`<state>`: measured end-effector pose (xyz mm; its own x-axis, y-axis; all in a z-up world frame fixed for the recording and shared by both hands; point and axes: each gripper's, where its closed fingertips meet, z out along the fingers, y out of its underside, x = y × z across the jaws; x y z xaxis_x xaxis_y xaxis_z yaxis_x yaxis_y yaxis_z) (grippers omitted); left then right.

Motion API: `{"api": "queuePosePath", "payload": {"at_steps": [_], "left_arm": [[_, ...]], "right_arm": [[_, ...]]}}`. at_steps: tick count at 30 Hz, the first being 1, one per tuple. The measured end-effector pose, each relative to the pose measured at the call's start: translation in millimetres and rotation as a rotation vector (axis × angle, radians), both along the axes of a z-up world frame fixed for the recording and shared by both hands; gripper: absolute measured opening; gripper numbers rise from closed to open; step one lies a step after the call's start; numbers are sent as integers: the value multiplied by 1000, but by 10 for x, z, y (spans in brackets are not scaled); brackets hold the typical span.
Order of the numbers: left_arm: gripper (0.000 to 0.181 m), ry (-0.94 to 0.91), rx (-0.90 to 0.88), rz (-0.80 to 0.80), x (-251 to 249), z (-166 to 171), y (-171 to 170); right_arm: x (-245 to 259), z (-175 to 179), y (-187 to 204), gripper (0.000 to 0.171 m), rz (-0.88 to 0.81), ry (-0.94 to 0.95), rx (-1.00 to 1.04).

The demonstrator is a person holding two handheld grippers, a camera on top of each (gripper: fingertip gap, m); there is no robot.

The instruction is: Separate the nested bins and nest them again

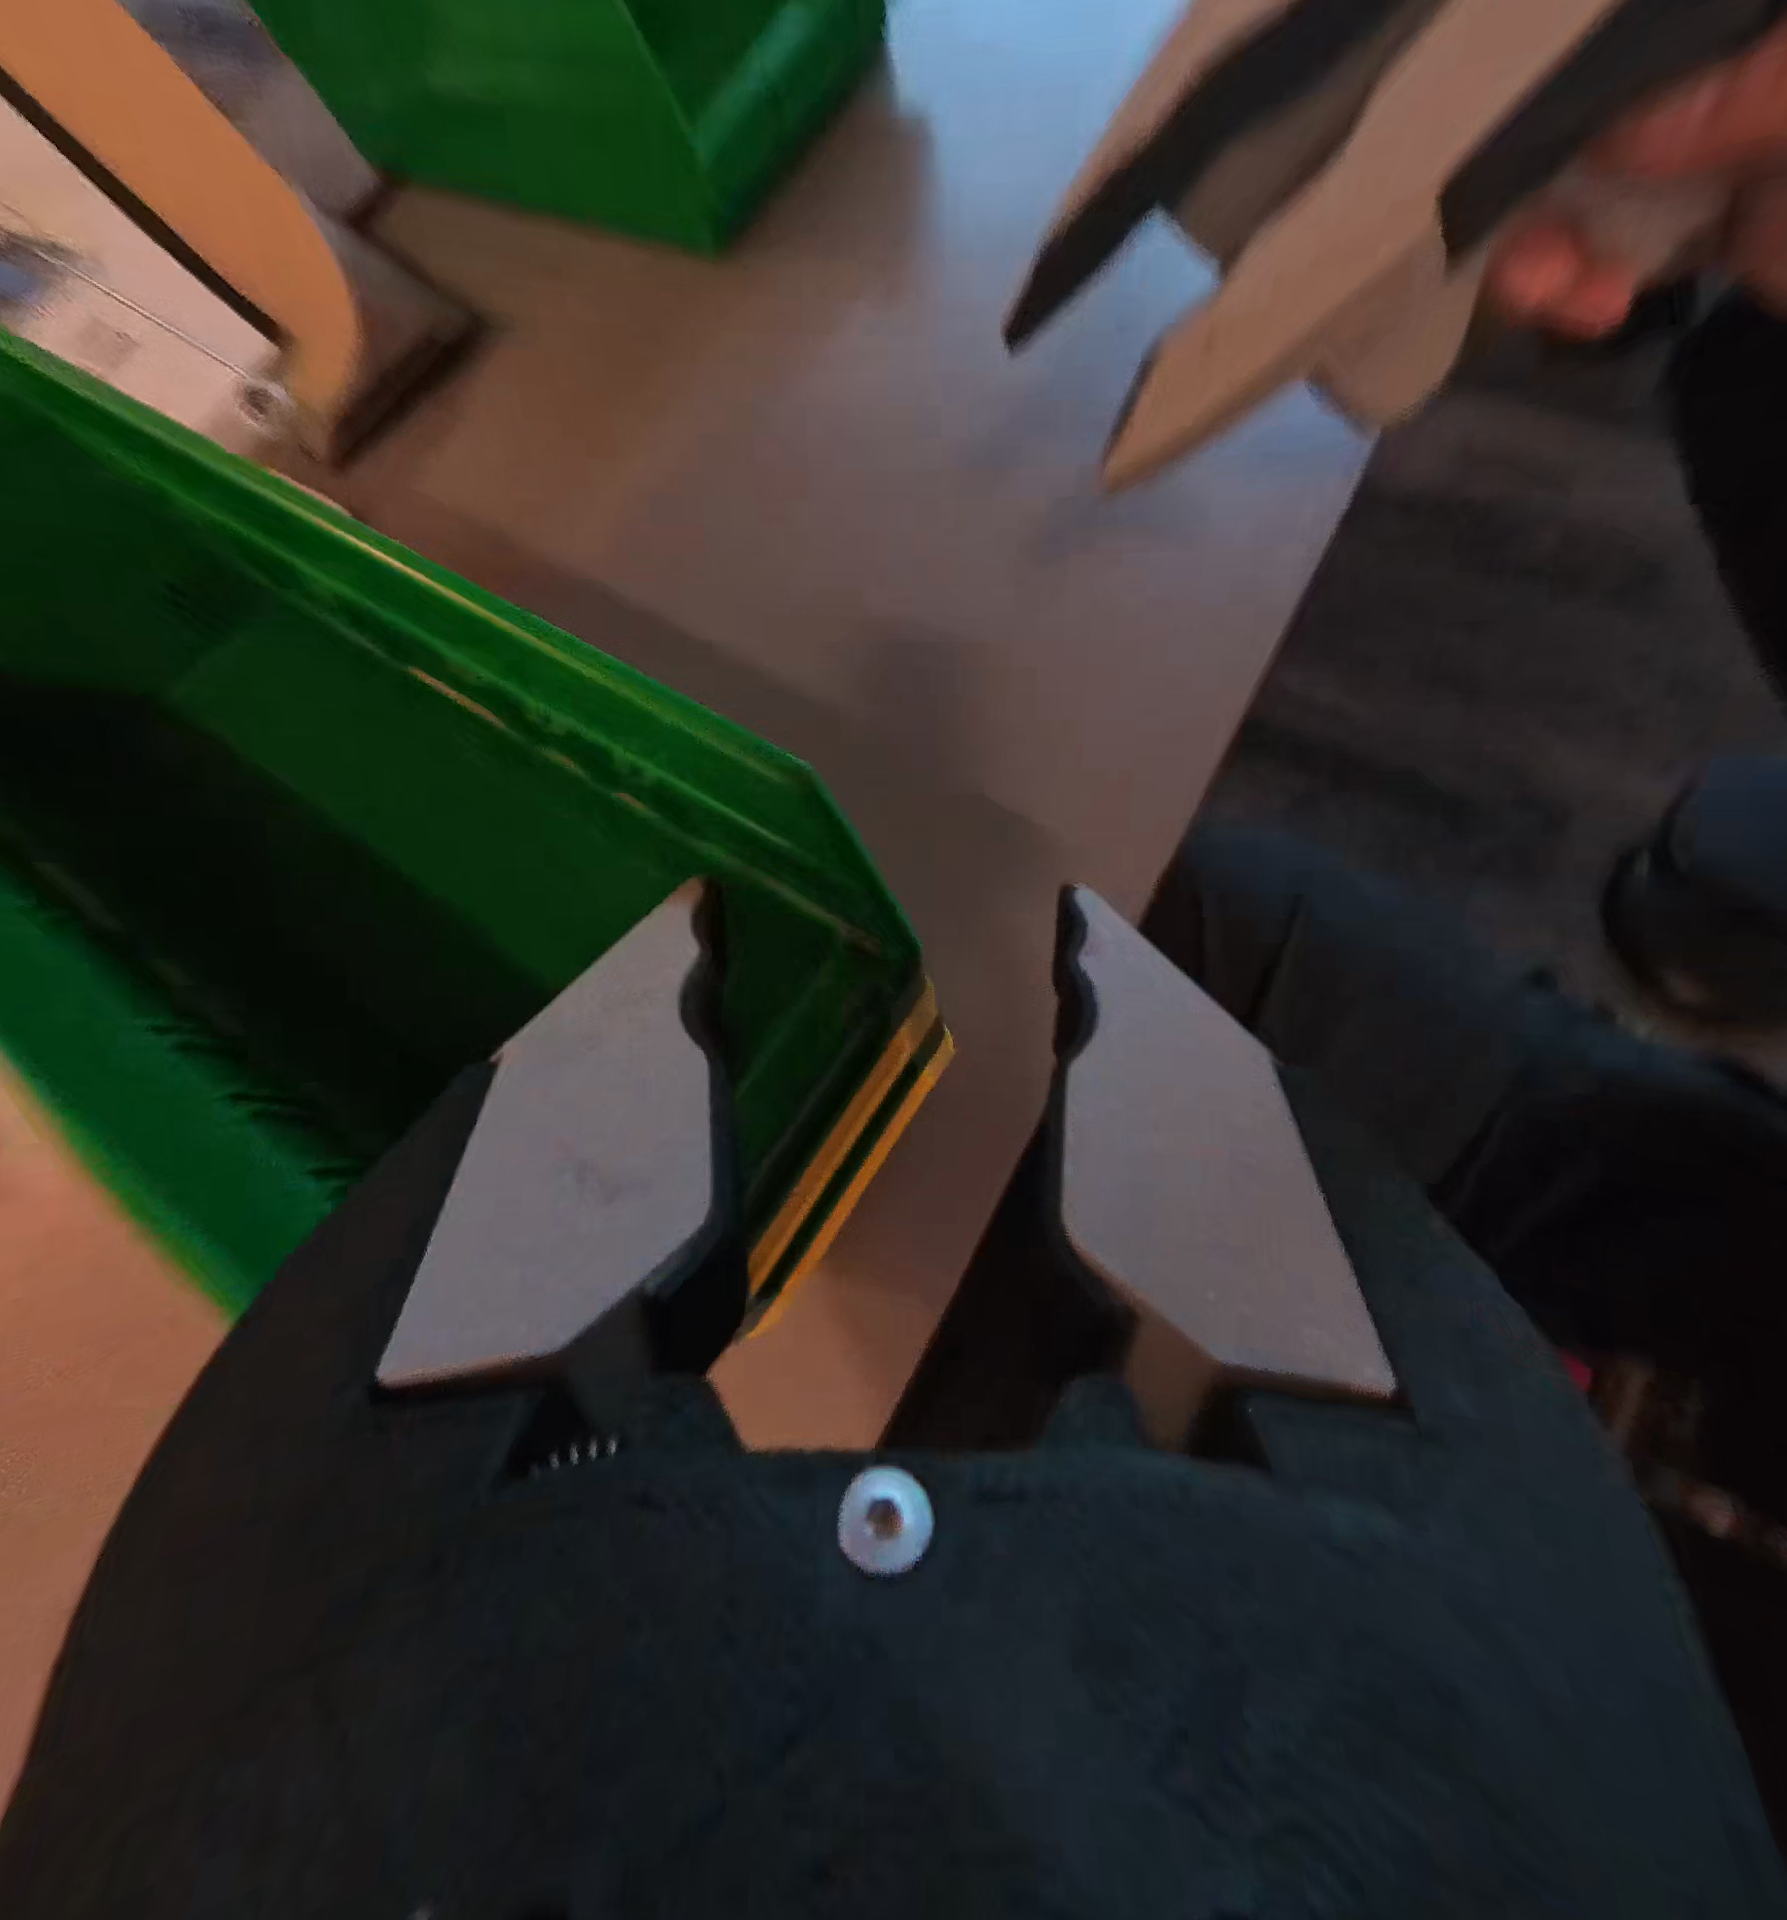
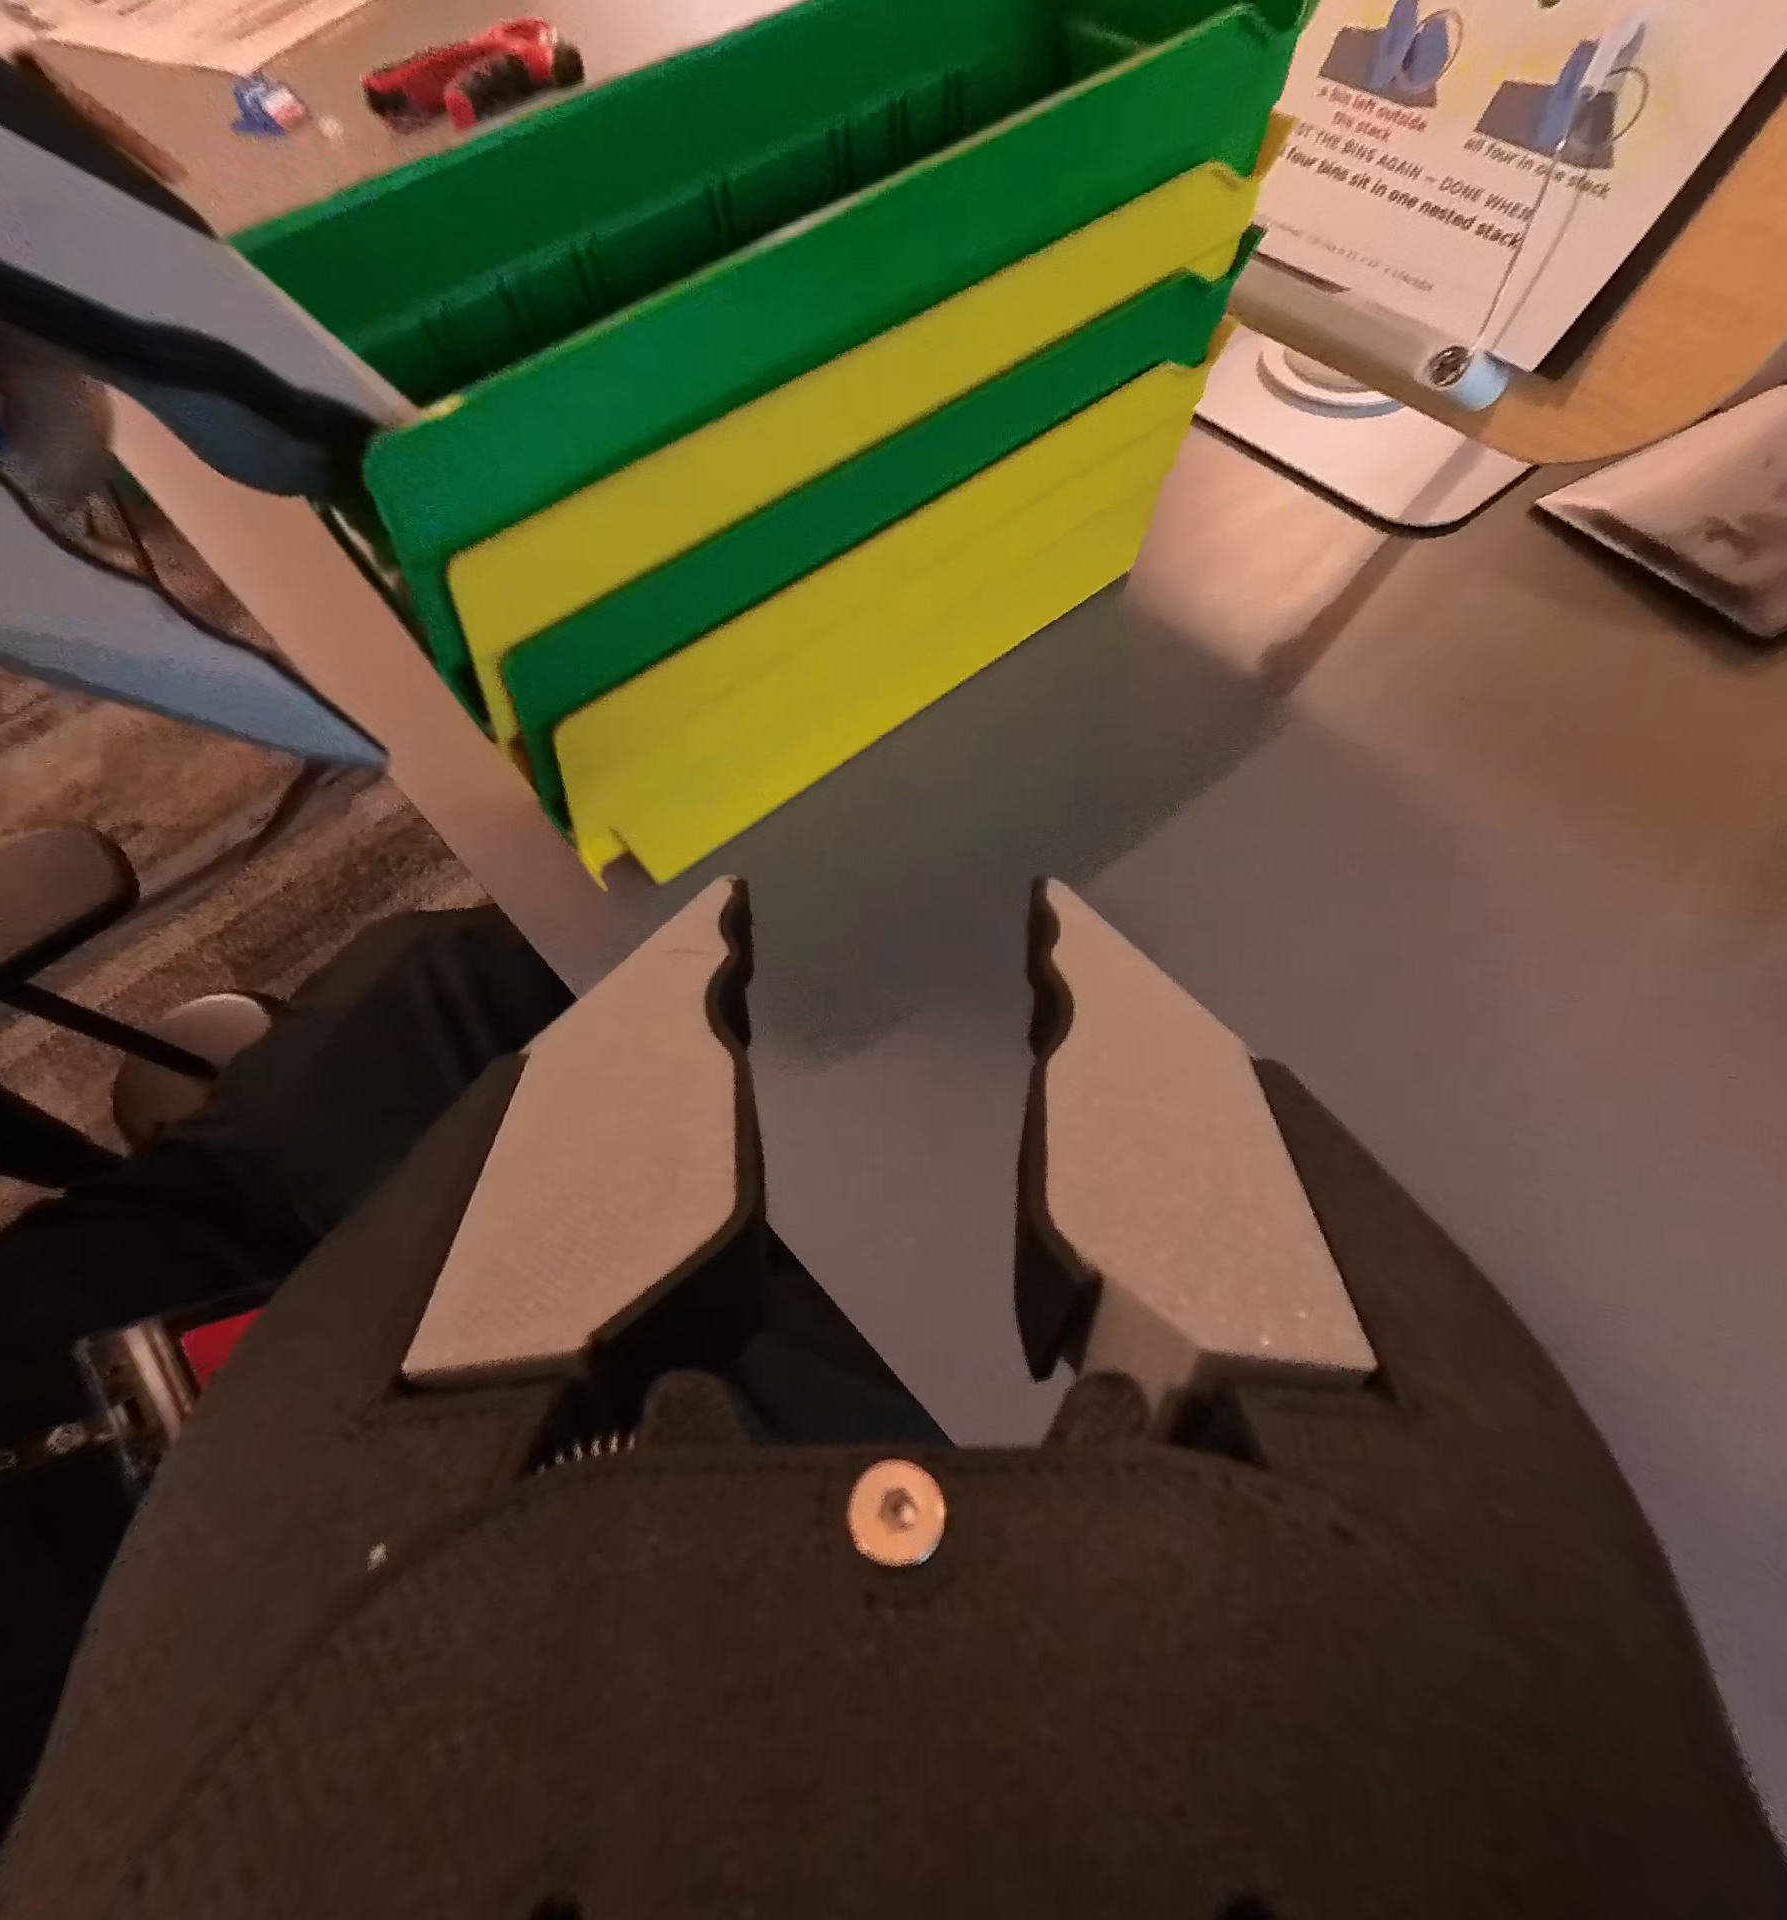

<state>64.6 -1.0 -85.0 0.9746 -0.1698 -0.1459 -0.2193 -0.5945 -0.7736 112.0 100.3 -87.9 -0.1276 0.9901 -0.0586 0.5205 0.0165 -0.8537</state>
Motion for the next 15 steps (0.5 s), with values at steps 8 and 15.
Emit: {"api": "queuePosePath", "payload": {"at_steps": [8,15], "left_arm": [[84,323,446,783,-1476,1039,-560],[81,159,490,894,-2002,563,-920]], "right_arm": [[-63,188,111,79,-158,75,-69],[-110,42,14,81,-198,-19,59]]}}
